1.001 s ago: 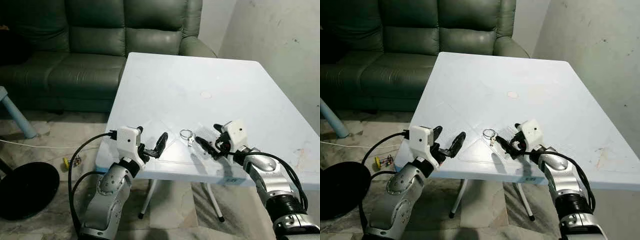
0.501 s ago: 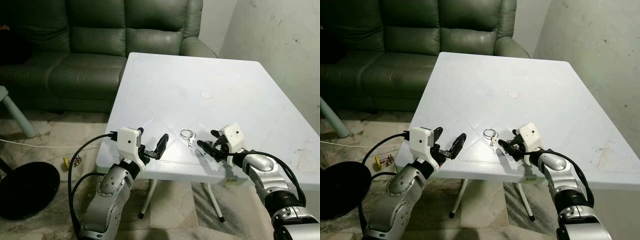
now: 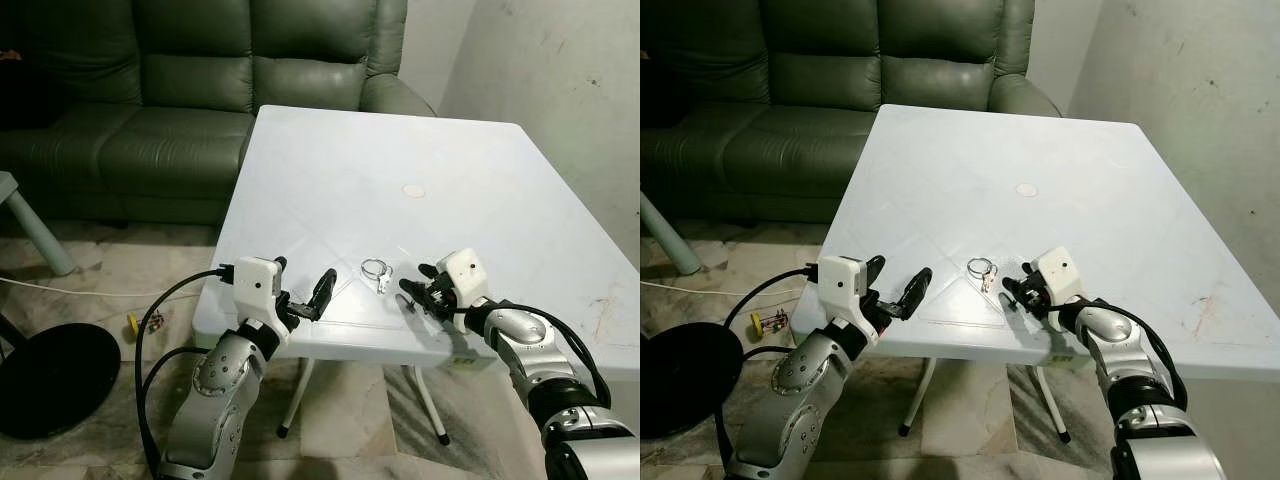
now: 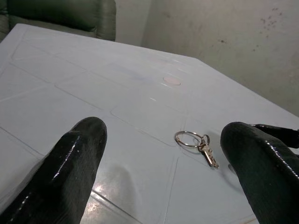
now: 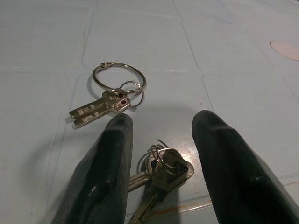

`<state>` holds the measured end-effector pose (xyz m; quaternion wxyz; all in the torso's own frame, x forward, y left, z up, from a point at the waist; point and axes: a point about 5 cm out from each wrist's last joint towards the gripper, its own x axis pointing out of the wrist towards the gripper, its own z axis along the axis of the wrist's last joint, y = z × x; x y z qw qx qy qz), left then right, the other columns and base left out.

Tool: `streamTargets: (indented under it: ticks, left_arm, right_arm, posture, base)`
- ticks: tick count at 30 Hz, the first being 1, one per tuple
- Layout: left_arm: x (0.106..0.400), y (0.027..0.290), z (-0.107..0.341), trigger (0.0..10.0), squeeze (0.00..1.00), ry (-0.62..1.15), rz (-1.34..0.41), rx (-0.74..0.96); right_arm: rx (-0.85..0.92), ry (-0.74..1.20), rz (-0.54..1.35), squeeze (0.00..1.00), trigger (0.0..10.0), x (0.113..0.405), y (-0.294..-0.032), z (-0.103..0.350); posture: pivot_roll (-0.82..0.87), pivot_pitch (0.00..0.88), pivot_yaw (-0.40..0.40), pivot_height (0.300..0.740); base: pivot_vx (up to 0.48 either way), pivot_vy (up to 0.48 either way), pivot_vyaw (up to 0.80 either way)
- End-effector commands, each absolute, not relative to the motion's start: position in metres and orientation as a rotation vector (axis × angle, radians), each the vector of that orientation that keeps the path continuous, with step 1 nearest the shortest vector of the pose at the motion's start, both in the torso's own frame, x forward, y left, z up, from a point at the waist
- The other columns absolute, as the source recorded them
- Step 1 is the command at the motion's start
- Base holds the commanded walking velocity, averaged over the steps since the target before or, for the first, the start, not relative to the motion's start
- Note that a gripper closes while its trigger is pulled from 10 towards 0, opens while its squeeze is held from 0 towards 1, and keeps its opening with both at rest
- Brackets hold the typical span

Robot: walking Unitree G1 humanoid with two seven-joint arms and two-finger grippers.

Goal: Hang keys on a hook

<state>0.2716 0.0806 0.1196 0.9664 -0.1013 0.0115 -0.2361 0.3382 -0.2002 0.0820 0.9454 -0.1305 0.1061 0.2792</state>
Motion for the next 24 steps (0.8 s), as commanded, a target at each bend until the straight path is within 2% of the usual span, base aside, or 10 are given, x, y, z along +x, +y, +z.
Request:
streamTargets:
  ticks: [1,22,23,24]
  left_arm:
    - [0.2699,0.0778,0.1233,10.0,0.00,0.015,-0.492,-0.201]
    - [0.2697,0.0781,0.1238,10.0,0.00,0.012,-0.487,-0.204]
    - [0.2697,0.0781,0.1239,10.0,0.00,0.012,-0.486,-0.204]
    - [0.2697,0.0781,0.1239,10.0,0.00,0.012,-0.486,-0.204]
  right_arm:
    - [-0.293,0.208,0.561,0.00,10.0,0.3409,-0.2039,0.0867]
    - [-0.324,0.264,0.571,0.00,9.9,0.3373,-0.2106,0.0798]
    - [-0.321,0.262,0.566,0.00,4.9,0.3374,-0.2108,0.0799]
    - [-0.320,0.260,0.562,0.00,4.9,0.3375,-0.2110,0.0799]
  posture:
    - [0.00,0.000,-0.076,0.740]
    - [0.00,0.009,-0.078,0.740]
    - [0.00,0.009,-0.078,0.740]
    - [0.00,0.009,-0.078,0.740]
  base:
    - [0.000,0.000,0.00]
    - [0.000,0.000,0.00]
    - [0.000,0.000,0.00]
    - [0.000,0.000,0.00]
